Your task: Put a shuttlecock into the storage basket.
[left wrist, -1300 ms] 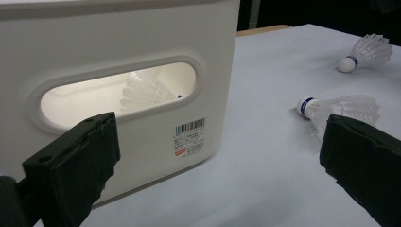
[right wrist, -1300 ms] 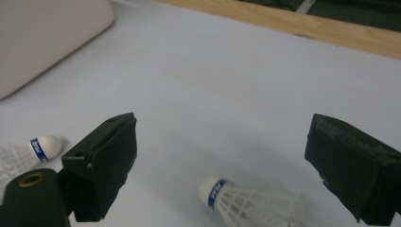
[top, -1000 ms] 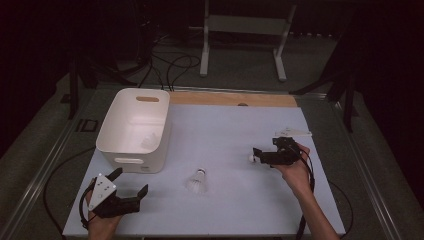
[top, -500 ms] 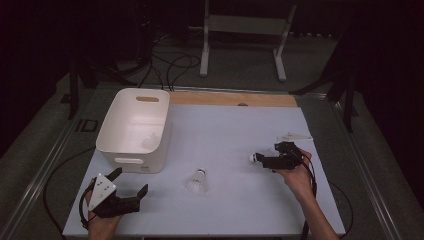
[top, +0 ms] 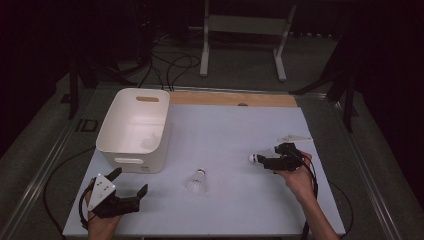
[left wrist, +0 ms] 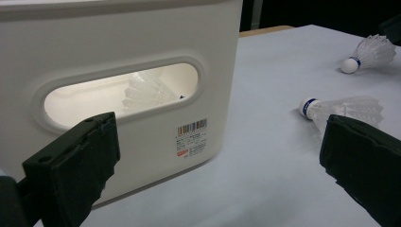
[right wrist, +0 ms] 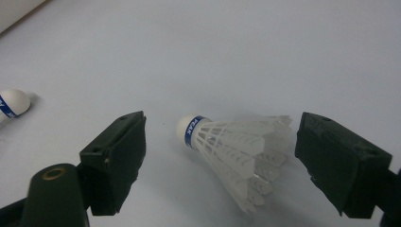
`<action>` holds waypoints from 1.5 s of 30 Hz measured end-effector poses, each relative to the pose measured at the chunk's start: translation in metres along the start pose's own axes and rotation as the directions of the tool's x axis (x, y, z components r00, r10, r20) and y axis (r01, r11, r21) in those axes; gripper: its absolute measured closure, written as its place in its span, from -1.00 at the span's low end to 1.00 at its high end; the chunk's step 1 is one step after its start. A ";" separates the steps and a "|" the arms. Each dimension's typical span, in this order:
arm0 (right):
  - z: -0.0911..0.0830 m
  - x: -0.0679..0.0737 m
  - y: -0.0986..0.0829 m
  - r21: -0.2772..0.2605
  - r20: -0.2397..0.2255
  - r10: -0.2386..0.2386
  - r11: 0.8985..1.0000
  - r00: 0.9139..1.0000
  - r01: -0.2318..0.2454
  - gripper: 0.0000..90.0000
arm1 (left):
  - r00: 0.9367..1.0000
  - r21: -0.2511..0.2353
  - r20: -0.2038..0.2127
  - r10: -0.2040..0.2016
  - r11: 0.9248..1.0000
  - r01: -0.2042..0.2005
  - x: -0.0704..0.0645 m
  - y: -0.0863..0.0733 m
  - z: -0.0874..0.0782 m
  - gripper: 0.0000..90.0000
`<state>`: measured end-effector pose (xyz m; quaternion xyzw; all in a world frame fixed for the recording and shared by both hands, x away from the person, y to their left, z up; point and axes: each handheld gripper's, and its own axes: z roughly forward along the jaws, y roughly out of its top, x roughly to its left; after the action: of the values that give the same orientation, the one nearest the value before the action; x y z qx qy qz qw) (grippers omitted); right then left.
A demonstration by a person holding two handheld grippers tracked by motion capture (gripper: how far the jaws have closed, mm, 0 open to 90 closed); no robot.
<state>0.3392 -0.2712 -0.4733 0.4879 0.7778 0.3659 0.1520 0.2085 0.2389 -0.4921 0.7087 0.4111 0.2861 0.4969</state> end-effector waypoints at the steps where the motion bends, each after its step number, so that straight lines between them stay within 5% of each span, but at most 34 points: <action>1: 0.000 0.000 0.000 0.002 0.000 0.004 1.000 1.000 -0.004 -0.57 | 1.000 0.000 0.000 0.000 1.000 0.000 0.000 0.000 0.000 -1.00; 14: 0.004 -0.002 -0.008 0.047 -0.002 0.017 0.999 1.000 -0.017 -0.23 | 1.000 0.000 0.001 0.000 1.000 0.000 0.000 0.000 0.000 -1.00; 29: 0.009 0.006 -0.008 0.059 -0.088 -0.021 0.998 0.996 0.026 0.46 | 1.000 0.003 0.000 -0.001 1.000 0.001 -0.001 0.000 0.002 -1.00; 45: 0.018 0.014 0.003 0.071 -0.080 -0.032 0.997 0.996 0.038 0.85 | 1.000 0.004 0.000 0.003 1.000 -0.003 0.000 0.000 0.001 -1.00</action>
<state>0.3454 -0.2511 -0.4822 0.4645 0.8045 0.3536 0.1095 0.2093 0.2383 -0.4925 0.7103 0.4107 0.2862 0.4949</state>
